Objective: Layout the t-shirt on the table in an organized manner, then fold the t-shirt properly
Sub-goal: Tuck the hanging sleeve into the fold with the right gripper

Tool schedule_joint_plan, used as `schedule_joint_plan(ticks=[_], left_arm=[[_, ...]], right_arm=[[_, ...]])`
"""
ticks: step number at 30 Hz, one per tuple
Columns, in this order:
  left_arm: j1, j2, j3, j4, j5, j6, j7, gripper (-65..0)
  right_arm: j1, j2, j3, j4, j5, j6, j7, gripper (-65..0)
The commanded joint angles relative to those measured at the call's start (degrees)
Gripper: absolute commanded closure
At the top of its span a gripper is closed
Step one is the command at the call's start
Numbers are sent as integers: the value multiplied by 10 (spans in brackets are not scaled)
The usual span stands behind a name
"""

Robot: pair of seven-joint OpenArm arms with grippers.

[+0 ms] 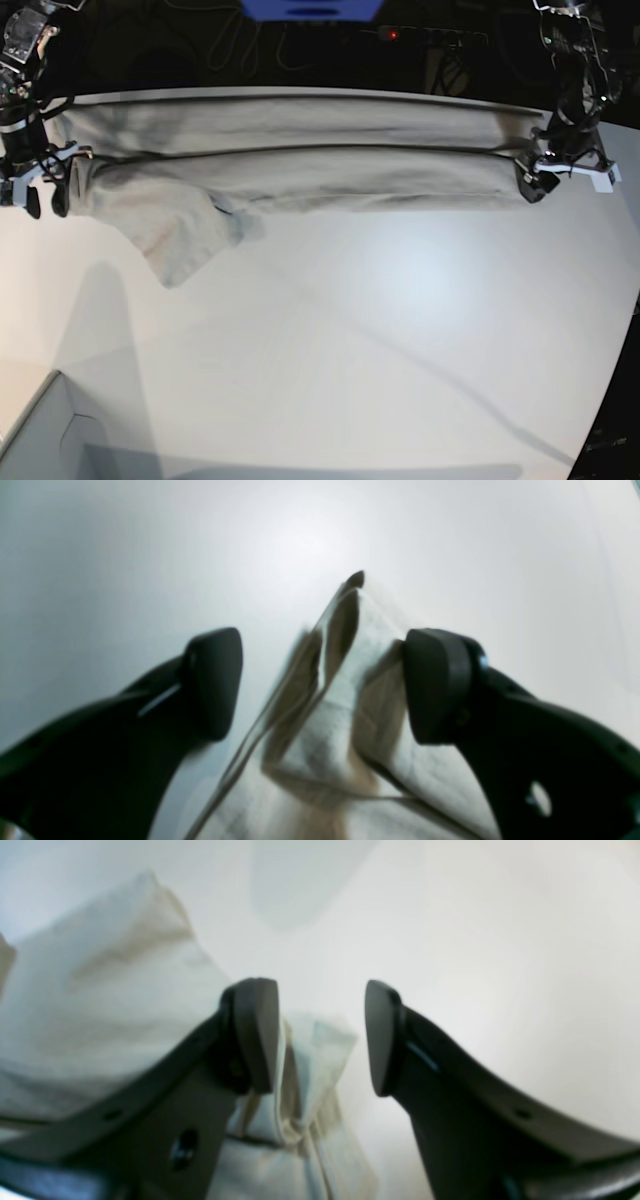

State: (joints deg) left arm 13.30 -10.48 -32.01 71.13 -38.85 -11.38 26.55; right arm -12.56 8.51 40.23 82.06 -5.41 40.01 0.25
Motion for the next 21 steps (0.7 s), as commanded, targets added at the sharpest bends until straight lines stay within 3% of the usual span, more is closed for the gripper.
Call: schedule_joint_plan(ticks=[1,5,12,21], left_arm=[[3,-3,1,0,3,8,20,-491],[3,-3,1,0,3,8,19,-491],[2,-3,1,0,6,8,20,-491],[2,-3,-2,0,4,8,20,-491]], right_arm=[[3,8,2,17,11,0,16,-285],[33,5,-27,19,8,0,-2,-286],[153,34,-175,-36,7,0,-170,-351],[268,41,-248,-247,6,0,-181,-352]])
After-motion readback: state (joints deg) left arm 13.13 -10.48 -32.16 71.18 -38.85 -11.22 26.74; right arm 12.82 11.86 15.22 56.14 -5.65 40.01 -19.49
